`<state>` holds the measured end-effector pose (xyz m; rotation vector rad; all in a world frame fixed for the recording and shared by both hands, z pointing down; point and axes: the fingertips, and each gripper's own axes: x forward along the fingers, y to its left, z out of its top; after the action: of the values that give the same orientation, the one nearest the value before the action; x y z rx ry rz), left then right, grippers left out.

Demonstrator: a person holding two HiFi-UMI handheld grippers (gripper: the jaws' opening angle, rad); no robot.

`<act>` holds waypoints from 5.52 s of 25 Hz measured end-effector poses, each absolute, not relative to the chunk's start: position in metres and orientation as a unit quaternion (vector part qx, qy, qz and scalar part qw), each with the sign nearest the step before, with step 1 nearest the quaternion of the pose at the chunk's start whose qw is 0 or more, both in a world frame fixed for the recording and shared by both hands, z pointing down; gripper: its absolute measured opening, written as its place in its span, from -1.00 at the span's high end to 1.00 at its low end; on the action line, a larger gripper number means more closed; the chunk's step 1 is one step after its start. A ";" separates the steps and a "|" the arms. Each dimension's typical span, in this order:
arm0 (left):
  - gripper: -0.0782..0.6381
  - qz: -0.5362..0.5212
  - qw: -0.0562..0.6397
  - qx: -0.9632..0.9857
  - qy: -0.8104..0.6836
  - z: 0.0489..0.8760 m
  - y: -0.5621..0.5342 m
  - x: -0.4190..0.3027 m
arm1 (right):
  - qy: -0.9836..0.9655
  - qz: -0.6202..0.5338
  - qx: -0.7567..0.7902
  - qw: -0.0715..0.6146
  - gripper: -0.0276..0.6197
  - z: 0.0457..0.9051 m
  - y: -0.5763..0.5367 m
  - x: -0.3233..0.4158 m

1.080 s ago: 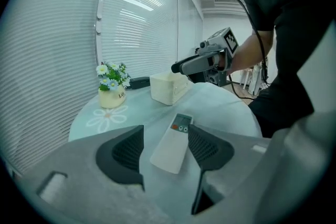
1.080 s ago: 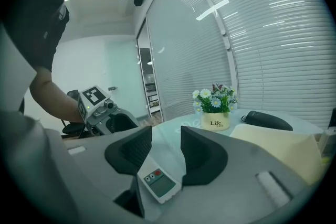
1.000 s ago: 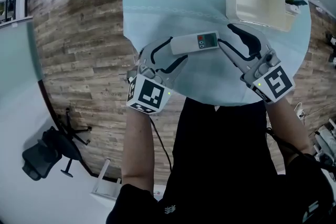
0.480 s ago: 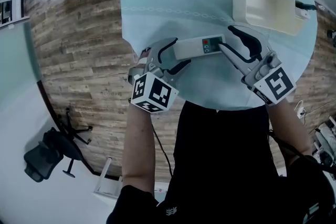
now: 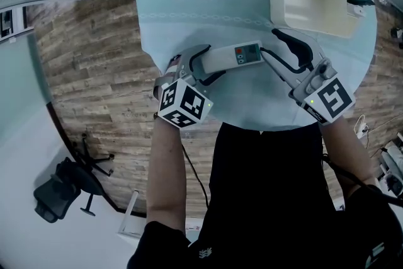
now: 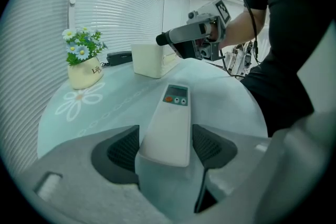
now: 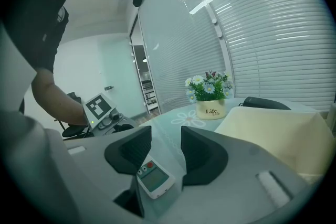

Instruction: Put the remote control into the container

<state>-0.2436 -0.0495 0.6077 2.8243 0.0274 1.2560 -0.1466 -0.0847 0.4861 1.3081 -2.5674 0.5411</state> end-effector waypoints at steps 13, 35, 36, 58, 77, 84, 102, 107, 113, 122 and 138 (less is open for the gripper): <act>-0.10 0.435 0.036 0.900 0.021 0.616 -0.051 -0.241 | -0.868 0.188 0.448 0.104 0.35 0.484 -0.080 -0.141; -0.05 0.437 0.067 0.896 -0.047 0.585 -0.047 -0.234 | -0.831 0.389 0.394 0.057 0.24 0.543 -0.007 -0.181; -0.05 0.437 0.067 0.896 -0.048 0.584 -0.046 -0.234 | -0.825 0.407 0.388 0.051 0.23 0.549 -0.003 -0.187; -0.04 0.425 0.058 0.901 -0.060 0.558 -0.039 -0.240 | -0.747 0.583 0.310 -0.078 -0.27 0.561 -0.017 -0.235; -0.04 0.394 0.054 0.915 -0.070 0.520 -0.037 -0.226 | -0.717 0.564 0.375 -0.166 -0.22 0.537 -0.051 -0.187; -0.04 0.388 0.046 0.918 -0.068 0.507 -0.038 -0.220 | -0.722 0.528 0.403 -0.195 -0.02 0.510 -0.063 -0.150; -0.03 0.373 0.026 0.926 -0.059 0.481 -0.033 -0.186 | -0.769 0.414 0.446 -0.194 0.61 0.417 -0.065 -0.102; 0.02 0.360 -0.003 0.931 -0.065 0.469 -0.030 -0.163 | -0.809 0.345 0.453 -0.147 0.63 0.379 -0.058 -0.094; 0.03 0.335 -0.043 0.938 -0.079 0.450 -0.027 -0.140 | -0.835 0.265 0.472 -0.095 0.62 0.344 -0.053 -0.085; 0.03 0.288 -0.027 0.953 -0.088 0.411 -0.018 -0.116 | -0.838 0.221 0.492 -0.080 0.62 0.312 -0.042 -0.051; 0.03 0.200 0.006 0.969 -0.142 0.340 -0.029 -0.059 | -0.850 0.168 0.497 -0.055 0.62 0.265 -0.027 0.024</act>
<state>-0.0591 -0.0294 0.3401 3.0331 -0.4428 0.6271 0.0244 -0.0271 0.2646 1.6184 -2.7676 0.5477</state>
